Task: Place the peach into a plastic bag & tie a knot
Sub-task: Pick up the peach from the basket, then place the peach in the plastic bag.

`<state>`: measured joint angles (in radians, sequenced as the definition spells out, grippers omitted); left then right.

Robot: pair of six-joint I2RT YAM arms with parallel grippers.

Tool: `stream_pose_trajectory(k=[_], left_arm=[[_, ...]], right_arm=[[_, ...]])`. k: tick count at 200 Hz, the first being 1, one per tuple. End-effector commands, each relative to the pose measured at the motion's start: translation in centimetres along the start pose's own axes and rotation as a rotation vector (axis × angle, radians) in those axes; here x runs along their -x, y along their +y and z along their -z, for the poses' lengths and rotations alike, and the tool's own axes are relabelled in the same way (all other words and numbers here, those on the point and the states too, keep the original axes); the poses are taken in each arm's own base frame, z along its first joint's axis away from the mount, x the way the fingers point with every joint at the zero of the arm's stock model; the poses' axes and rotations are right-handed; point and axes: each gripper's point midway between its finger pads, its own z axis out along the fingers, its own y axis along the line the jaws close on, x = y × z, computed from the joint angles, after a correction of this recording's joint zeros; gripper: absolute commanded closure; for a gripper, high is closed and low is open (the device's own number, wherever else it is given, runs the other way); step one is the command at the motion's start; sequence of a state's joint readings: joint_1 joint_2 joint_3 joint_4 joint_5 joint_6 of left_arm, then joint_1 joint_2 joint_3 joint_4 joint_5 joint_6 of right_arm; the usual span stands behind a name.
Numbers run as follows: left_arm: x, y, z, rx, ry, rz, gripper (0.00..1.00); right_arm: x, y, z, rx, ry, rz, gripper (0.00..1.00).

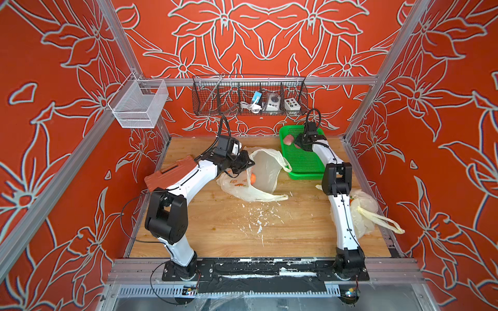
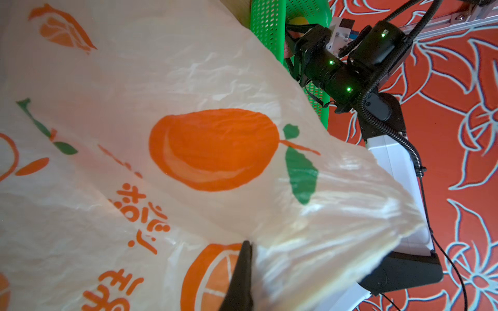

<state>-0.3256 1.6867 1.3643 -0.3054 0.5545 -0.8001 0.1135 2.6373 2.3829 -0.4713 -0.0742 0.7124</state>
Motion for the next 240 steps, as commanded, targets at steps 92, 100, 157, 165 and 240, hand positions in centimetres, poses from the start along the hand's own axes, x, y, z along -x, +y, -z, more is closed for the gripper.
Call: stream_pose_trajectory(k=[92,100,157,165,240], left_arm=[[0.6,-1.7,0.3,-0.054,-0.013,-0.042,1.00],[0.6,-1.8,0.2,-0.059,-0.008,-0.038,1.00],[0.1,-3.4,-0.1,-0.095,0.035,-0.055,1.00],[-0.2,-3.8,-0.1,-0.104,0.041,-0.059,1.00],[-4.0,-4.4,-0.4,-0.140,0.135,-0.057,1.00]], right_arm=[[-12.5,-1.6,25.5,0.135,0.072,-0.006,0.73],[-14.2,-2.1,27.4,0.149,0.081,0.013,0.77],[-23.1,0.9,32.4,0.350,0.126,0.131,1.00],[-23.7,2.1,31.8,0.389,0.130,0.142,1.00],[-23.4,12.1,26.6,0.610,0.029,0.220,1.00]])
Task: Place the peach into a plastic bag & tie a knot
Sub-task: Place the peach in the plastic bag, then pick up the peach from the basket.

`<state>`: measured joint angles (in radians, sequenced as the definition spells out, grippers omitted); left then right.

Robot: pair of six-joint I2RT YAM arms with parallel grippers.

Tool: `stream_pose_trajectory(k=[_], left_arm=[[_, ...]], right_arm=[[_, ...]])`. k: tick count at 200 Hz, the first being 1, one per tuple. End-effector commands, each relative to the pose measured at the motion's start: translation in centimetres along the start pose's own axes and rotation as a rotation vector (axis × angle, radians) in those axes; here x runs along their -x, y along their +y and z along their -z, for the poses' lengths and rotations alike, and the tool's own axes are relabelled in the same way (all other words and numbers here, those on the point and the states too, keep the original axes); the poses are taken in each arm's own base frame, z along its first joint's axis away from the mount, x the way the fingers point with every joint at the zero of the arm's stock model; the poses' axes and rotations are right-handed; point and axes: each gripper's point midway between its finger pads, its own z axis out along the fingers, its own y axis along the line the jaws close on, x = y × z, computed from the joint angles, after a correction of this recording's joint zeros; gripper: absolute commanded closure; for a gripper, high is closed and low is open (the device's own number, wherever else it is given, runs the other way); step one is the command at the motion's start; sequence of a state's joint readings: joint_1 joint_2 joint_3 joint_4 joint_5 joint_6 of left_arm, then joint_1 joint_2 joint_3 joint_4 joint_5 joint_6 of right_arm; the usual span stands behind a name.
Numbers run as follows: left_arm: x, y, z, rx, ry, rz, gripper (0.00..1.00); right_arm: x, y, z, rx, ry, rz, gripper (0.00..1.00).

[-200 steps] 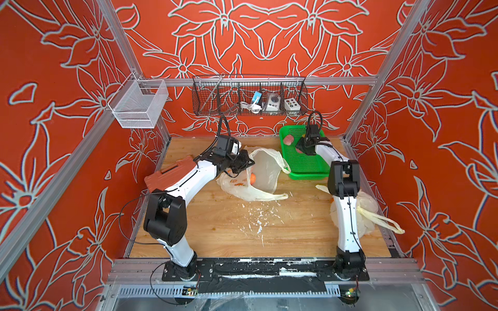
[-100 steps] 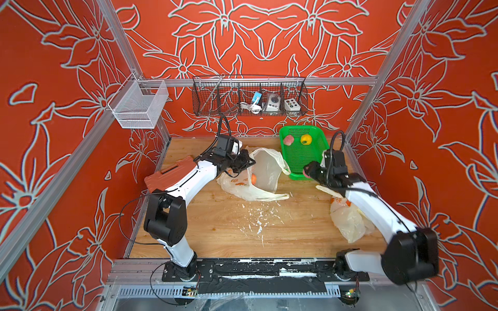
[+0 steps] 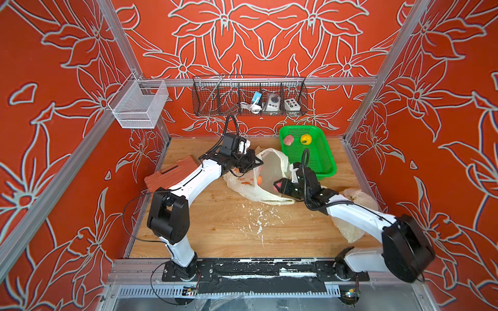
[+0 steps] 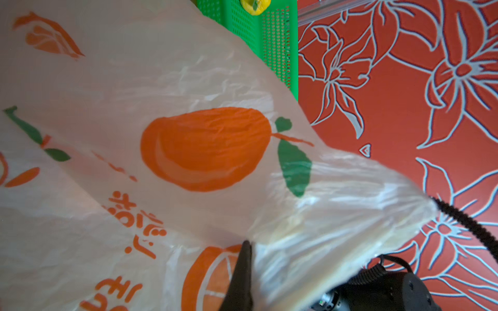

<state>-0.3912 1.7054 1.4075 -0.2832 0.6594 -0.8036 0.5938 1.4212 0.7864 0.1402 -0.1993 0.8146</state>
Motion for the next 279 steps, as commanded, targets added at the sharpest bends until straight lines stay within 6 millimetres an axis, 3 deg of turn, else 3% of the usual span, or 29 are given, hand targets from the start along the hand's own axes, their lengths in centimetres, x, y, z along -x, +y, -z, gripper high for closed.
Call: stream_pose_trajectory(k=[1,15,43,61,79,107,127,152,175,198,227,254,279], left_arm=[[-1.2,-0.5,0.4,-0.030,0.025,0.001,1.00],[-1.3,-0.3,0.4,-0.034,0.020,0.009,1.00],[-0.5,0.3,0.5,-0.032,-0.008,0.038,1.00],[0.3,1.0,0.9,-0.026,-0.036,0.060,1.00],[1.4,2.2,1.3,-0.016,-0.069,0.095,1.00],[2.9,3.7,2.1,-0.012,-0.113,0.142,1.00],[3.6,4.3,2.1,-0.014,-0.124,0.166,1.00],[4.6,5.1,2.8,-0.001,-0.159,0.197,1.00],[5.4,5.9,3.9,0.024,-0.207,0.210,1.00],[5.3,5.7,4.3,0.025,-0.211,0.202,1.00],[4.7,5.3,4.5,0.014,-0.204,0.201,1.00],[3.7,5.4,4.4,0.021,-0.186,0.194,1.00],[2.7,5.5,3.9,0.031,-0.160,0.185,1.00]], right_arm=[[4.1,2.7,-2.1,0.083,-0.125,0.029,1.00],[3.8,1.6,-4.5,0.039,-0.101,0.032,0.95],[3.9,0.6,-6.4,-0.025,-0.070,0.057,0.59],[4.0,0.6,-6.3,-0.061,-0.029,0.100,0.38],[3.7,0.2,-5.5,-0.095,0.051,0.124,0.29],[3.1,-0.8,-2.7,-0.121,0.094,0.127,0.08],[2.5,-1.2,-1.0,-0.132,0.145,0.122,0.08],[2.7,-1.8,2.7,-0.143,0.140,0.088,0.19],[4.1,-4.7,6.5,-0.200,0.106,-0.001,0.30],[7.6,-8.7,8.5,-0.311,0.041,-0.060,0.34],[13.2,-12.5,5.8,-0.387,-0.011,-0.130,0.33],[18.9,-14.5,1.0,-0.376,-0.175,-0.186,0.24],[22.2,-16.0,-4.2,-0.365,-0.240,-0.243,0.21]])
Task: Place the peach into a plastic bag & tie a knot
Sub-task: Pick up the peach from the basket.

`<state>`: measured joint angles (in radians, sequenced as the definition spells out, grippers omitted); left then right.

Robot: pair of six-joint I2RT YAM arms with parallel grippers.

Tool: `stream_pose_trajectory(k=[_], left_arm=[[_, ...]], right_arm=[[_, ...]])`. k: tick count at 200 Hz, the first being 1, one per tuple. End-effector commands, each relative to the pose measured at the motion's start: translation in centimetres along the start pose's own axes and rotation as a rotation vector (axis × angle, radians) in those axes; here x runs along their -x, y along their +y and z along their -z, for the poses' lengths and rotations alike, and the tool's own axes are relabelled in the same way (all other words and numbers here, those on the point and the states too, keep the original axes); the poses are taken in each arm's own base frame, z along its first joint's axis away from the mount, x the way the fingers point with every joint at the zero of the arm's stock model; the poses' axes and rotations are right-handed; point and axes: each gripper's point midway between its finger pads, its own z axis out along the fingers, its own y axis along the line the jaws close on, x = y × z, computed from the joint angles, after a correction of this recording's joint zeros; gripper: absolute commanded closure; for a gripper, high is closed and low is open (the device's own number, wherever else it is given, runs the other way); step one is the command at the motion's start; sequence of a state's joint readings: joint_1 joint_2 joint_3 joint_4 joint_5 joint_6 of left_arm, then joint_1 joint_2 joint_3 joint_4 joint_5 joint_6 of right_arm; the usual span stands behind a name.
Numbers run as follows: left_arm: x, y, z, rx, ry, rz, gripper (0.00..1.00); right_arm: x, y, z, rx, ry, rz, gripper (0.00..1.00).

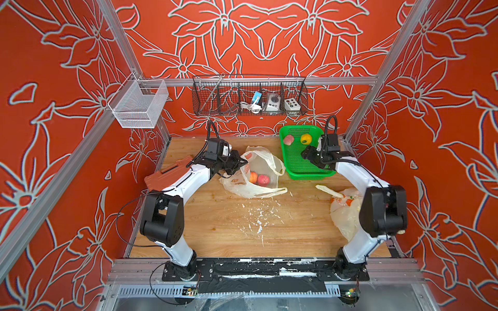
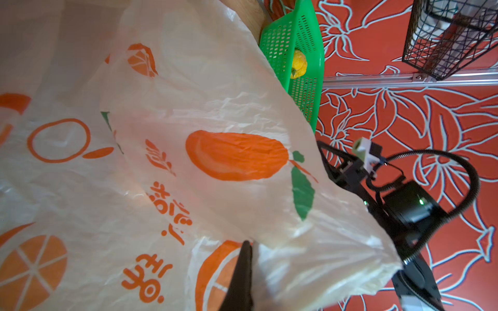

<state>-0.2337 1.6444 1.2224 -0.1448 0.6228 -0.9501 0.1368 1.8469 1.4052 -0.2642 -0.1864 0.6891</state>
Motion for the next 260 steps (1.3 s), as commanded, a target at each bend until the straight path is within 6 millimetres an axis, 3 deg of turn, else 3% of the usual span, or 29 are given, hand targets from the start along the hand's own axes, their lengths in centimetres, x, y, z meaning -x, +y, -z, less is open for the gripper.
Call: stream_pose_trajectory(k=[1,27,68,110,147,174,199,240,260], left_arm=[[-1.1,-0.8,0.4,-0.009,0.010,-0.030,1.00],[-2.1,-0.8,-0.2,0.000,0.036,-0.046,1.00],[-3.1,-1.1,-0.6,0.012,0.059,-0.068,1.00],[-3.4,-1.1,-0.4,0.033,0.067,-0.090,1.00],[-3.5,-1.2,-0.2,0.035,0.067,-0.096,1.00],[-3.4,-1.3,0.2,0.043,0.056,-0.111,1.00],[-3.1,-1.5,0.5,0.040,0.046,-0.123,1.00],[-2.4,-2.5,0.8,0.009,0.041,-0.141,1.00],[-2.2,-3.2,0.7,-0.010,0.050,-0.145,1.00]], right_arm=[[4.1,1.9,-3.5,0.033,-0.129,-0.077,0.21],[6.2,3.1,-8.3,0.020,-0.169,-0.106,0.20],[6.5,3.8,-14.4,0.004,-0.137,-0.118,0.21],[6.3,4.2,-18.6,0.014,-0.120,-0.119,0.27],[6.3,3.7,-20.0,-0.006,-0.112,-0.121,0.40],[6.7,4.6,-17.9,0.031,-0.125,-0.104,0.56],[6.9,5.6,-13.6,0.082,-0.167,-0.088,0.64],[2.7,4.2,-7.1,0.102,-0.128,-0.089,0.68],[-0.2,3.7,-1.6,0.140,-0.104,-0.099,0.69]])
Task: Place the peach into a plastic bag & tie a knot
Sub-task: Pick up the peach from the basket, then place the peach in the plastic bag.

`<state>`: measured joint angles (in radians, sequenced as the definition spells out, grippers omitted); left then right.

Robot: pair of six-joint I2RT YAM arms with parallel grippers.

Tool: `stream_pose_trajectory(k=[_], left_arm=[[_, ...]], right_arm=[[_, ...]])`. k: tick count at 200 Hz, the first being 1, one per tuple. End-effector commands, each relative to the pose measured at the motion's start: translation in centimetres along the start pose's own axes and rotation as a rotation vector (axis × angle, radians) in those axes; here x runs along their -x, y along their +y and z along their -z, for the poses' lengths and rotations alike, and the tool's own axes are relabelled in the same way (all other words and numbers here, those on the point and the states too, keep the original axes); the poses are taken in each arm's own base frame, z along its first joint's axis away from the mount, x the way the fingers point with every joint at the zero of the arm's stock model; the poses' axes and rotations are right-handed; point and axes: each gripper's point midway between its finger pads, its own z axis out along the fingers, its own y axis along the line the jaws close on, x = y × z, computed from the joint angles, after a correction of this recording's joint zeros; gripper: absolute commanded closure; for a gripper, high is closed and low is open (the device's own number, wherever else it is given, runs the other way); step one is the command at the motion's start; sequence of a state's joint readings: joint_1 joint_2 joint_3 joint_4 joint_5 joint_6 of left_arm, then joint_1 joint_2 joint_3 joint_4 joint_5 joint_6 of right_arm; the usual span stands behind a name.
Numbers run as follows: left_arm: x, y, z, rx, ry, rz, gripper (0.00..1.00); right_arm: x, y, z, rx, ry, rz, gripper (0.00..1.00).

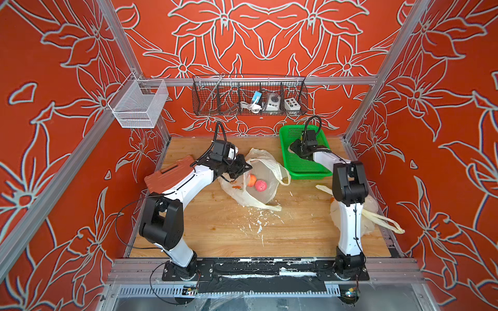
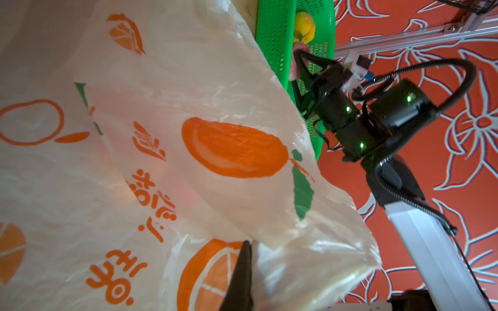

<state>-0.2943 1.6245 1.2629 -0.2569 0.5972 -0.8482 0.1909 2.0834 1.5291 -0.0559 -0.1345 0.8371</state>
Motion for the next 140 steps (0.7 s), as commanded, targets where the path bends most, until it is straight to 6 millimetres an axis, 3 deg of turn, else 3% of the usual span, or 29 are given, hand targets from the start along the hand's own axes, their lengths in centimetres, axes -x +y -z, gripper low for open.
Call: stream_pose_trajectory(k=[1,24,43,68,97,119,140], left_arm=[[0.5,-2.1,1.0,-0.050,-0.006,-0.043,1.00],[0.5,-2.5,1.0,-0.063,0.005,-0.049,1.00],[0.5,-2.6,0.8,-0.071,0.011,-0.049,1.00],[0.9,-3.1,0.4,-0.092,0.019,-0.041,1.00],[0.7,-3.7,-0.3,-0.114,0.039,-0.039,1.00],[0.2,-4.5,-0.7,-0.130,0.057,-0.046,1.00],[-0.4,-4.6,-0.9,-0.130,0.072,-0.049,1.00]], right_arm=[[-1.2,1.5,6.0,0.095,-0.020,-0.001,0.69],[-4.6,0.4,13.1,0.100,-0.005,0.062,0.69],[-8.1,-1.7,18.3,0.047,0.048,0.124,0.69],[-14.0,-3.8,22.6,0.045,0.144,0.150,0.71],[-18.5,-2.8,23.9,0.122,0.184,0.164,0.74],[-20.3,-0.8,22.5,0.192,0.221,0.186,0.76],[-21.1,2.7,21.1,0.303,0.238,0.180,0.78]])
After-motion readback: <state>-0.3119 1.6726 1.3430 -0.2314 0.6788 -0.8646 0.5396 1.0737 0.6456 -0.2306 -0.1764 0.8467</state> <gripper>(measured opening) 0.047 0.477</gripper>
